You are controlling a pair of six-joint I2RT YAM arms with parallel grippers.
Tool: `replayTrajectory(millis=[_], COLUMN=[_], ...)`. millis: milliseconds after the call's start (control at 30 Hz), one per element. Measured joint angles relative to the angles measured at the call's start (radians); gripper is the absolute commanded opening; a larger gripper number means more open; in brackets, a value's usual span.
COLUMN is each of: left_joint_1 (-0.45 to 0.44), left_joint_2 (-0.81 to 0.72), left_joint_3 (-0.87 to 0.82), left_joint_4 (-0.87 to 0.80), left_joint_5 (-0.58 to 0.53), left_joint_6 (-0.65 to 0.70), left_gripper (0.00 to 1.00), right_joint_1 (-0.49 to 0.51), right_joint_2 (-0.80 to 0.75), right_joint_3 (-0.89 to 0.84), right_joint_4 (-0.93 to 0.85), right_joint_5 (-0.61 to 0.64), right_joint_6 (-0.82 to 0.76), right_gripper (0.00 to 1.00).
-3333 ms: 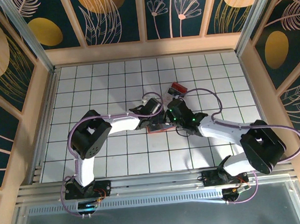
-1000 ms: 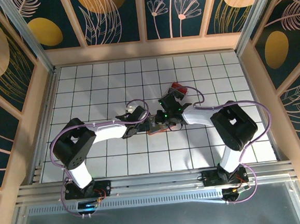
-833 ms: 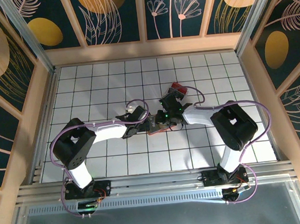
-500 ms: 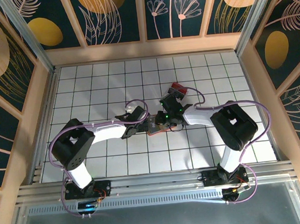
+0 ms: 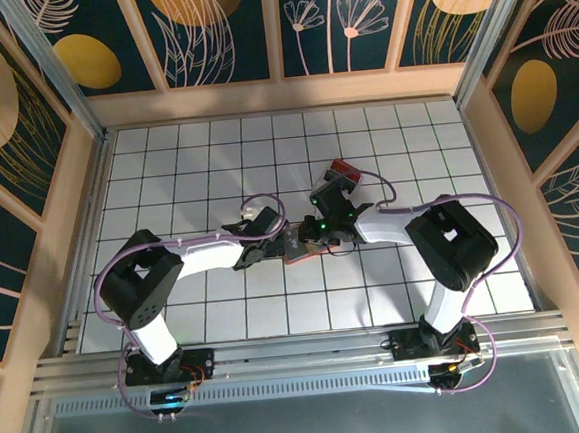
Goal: Take the credit cards out of the card holder
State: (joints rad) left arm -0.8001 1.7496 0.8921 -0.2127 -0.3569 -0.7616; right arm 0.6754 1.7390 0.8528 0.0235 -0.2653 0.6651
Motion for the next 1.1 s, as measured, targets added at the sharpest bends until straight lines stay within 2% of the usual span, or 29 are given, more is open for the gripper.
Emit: replayTrajectory(millis=[533, 1100], left_joint_1=[0.013, 0.016], left_joint_2=[0.02, 0.021], left_joint_3=[0.014, 0.007], left_joint_4=[0.025, 0.039], left_joint_5=[-0.014, -0.01], left_joint_6=[0.001, 0.0], left_gripper=[0.99, 0.99], right_joint_1=[-0.034, -0.066], right_joint_2=[-0.025, -0.025], right_joint_3=[-0.079, -0.143], right_joint_4=[0.116, 0.315], right_joint_5=[-0.122, -0.236], right_joint_6=[0.06, 0.18], right_gripper=[0.18, 0.15])
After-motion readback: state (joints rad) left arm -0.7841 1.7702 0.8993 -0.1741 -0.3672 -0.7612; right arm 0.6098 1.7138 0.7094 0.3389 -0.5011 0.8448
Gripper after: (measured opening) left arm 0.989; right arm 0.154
